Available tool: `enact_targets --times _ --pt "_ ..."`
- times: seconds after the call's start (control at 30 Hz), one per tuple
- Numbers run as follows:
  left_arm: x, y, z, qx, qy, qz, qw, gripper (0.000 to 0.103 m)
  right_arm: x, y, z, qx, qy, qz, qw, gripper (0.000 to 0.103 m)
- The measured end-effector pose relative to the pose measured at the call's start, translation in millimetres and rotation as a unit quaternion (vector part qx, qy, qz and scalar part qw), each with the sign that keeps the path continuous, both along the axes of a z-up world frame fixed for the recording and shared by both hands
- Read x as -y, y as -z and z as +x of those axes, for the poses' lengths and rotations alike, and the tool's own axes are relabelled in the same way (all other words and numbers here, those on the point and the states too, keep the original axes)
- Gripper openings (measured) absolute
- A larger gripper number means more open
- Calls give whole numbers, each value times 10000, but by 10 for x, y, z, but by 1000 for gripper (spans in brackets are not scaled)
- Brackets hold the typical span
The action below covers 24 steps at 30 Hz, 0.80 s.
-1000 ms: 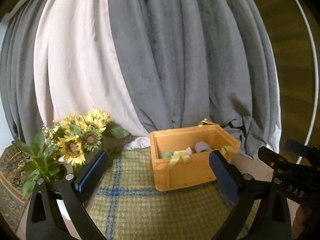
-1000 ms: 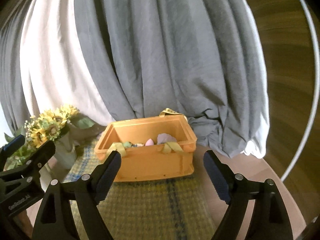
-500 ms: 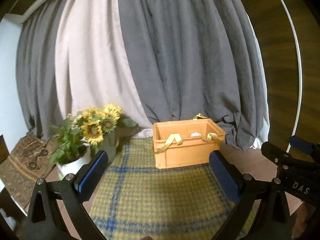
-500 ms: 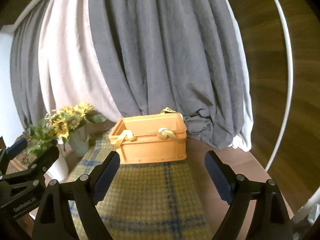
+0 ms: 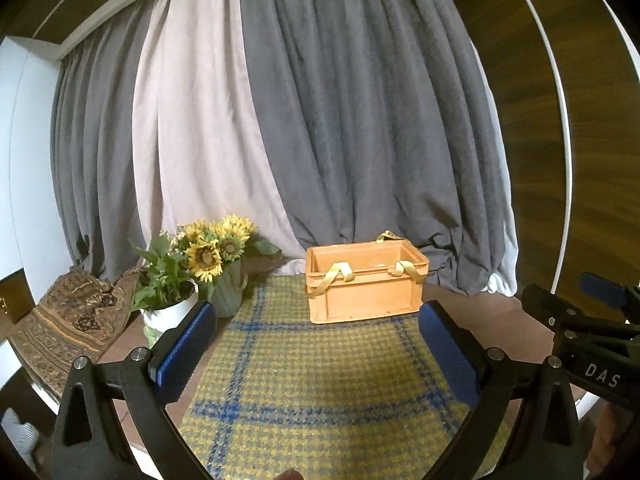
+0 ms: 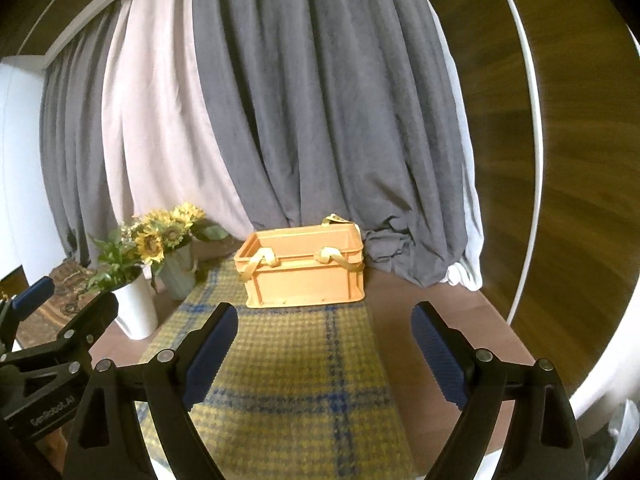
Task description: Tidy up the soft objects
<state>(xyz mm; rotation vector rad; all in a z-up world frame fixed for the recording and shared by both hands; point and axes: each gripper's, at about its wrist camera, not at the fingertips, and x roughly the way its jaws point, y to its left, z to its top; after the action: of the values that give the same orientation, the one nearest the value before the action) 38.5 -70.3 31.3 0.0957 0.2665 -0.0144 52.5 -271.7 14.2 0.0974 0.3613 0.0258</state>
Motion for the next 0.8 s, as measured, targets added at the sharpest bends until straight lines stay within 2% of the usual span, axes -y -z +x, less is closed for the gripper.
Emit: enact_targets --times 0.33,0.8 --pt "90 -40 -243 104 95 24 9999 103 110 -9 -293 66 53 37 10000 90" --pt "162 -51 -317 90 107 36 9999 103 147 -30 -381 118 67 4 9999 90"
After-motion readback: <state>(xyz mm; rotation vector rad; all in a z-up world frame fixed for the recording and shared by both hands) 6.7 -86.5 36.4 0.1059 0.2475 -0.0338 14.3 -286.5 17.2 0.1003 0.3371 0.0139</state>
